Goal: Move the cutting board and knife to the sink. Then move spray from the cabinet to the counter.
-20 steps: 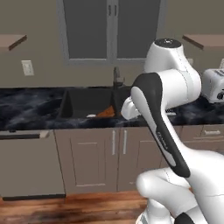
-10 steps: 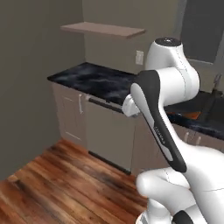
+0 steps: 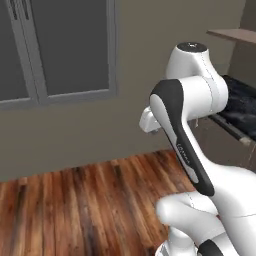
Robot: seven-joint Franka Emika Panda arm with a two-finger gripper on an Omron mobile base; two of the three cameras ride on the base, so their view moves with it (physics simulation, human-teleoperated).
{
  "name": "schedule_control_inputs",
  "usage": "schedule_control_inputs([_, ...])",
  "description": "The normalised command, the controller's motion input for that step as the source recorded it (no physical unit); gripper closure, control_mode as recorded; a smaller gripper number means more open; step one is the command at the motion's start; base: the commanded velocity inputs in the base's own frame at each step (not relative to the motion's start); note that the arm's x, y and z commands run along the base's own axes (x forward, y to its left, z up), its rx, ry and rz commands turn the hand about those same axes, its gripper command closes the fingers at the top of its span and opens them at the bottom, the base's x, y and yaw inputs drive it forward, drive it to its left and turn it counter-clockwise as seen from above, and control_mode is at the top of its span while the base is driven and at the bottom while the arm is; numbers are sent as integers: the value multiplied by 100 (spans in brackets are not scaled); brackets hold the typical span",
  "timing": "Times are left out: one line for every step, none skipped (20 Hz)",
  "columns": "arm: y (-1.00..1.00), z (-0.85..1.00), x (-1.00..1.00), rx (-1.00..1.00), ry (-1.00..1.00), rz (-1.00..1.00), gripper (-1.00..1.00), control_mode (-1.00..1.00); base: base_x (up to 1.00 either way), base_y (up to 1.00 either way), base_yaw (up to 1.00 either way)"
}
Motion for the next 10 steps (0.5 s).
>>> schedule_control_inputs([0,0,0,0,0,0,-100,100,-1,3,100])
schedule_control_inputs([0,0,0,0,0,0,-100,100,0,3,100])
schedule_control_inputs([0,0,0,0,0,0,-100,100,0,4,100])
schedule_control_inputs([0,0,0,0,0,0,-100,100,0,1,100])
schedule_control_inputs([0,0,0,0,0,0,-100,100,0,0,100])
schedule_control_inputs([0,0,0,0,0,0,-100,100,0,0,100])
schedule_control_inputs([0,0,0,0,0,0,-100,100,0,0,100])
schedule_control_inputs([0,0,0,0,0,0,-100,100,0,0,100])
schedule_control_inputs([0,0,0,0,0,0,-100,100,0,0,100])
schedule_control_inputs([0,0,0,0,0,0,-100,100,0,0,99])
